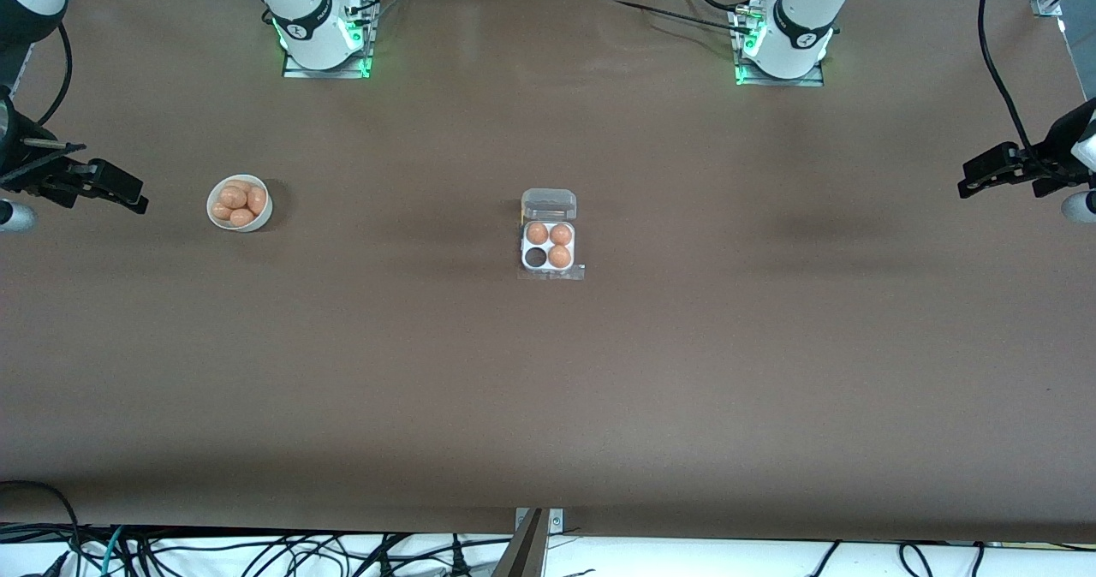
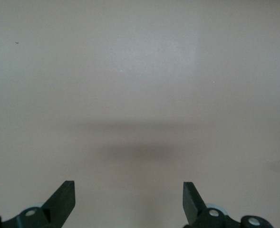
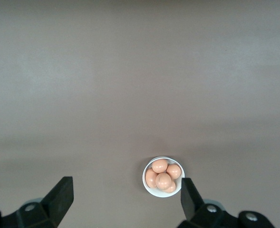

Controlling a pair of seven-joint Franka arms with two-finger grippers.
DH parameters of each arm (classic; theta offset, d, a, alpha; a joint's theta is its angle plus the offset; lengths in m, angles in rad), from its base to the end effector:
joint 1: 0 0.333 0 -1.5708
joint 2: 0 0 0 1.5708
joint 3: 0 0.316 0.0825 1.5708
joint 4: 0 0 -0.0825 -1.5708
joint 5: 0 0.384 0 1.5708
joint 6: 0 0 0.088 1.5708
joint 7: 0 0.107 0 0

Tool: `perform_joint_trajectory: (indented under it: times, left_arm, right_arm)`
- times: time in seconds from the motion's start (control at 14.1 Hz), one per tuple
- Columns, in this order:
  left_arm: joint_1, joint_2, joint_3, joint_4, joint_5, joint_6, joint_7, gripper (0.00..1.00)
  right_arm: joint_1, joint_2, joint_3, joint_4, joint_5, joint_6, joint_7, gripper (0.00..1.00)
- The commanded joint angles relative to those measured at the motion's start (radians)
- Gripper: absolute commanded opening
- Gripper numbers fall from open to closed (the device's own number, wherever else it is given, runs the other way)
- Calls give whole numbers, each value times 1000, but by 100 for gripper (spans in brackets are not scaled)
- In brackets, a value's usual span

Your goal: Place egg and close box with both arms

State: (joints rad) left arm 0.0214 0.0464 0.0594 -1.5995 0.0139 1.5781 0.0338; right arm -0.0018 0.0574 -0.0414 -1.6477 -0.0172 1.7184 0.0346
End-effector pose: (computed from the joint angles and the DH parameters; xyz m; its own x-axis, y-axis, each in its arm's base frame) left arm 0.5648 0.0465 0.5856 0.9966 0.0468 -0.0682 0.0459 -0.9988 -0.0143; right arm 0.5809 -0.0261 0.5683 0.9971 -0.0751 0.0140 -0.0753 -0.9970 0.0189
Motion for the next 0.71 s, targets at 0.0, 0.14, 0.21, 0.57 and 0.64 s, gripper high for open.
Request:
perform_joint_trajectory:
  times: [0.0,0.14,0.21,0.57,0.64]
  left_arm:
    - [6,4,-1,24,-2,-6,21,100]
    - [6,4,-1,24,-2,-6,20,100]
    - [6,4,-1,24,-2,-6,21,100]
    - [9,6,2,26,-2,-4,23,100]
    - [9,6,2,26,-2,-6,25,100]
  right_arm:
    - [-10,1,8,8,7,-13,-4,100]
    - [-12,47,8,8,0,-19,-22,100]
    - [-12,73,8,6,-1,-28,-27,100]
    - [-15,128,6,-171,-9,47,-12,100]
    - [-15,104,5,-251,-9,108,-12,100]
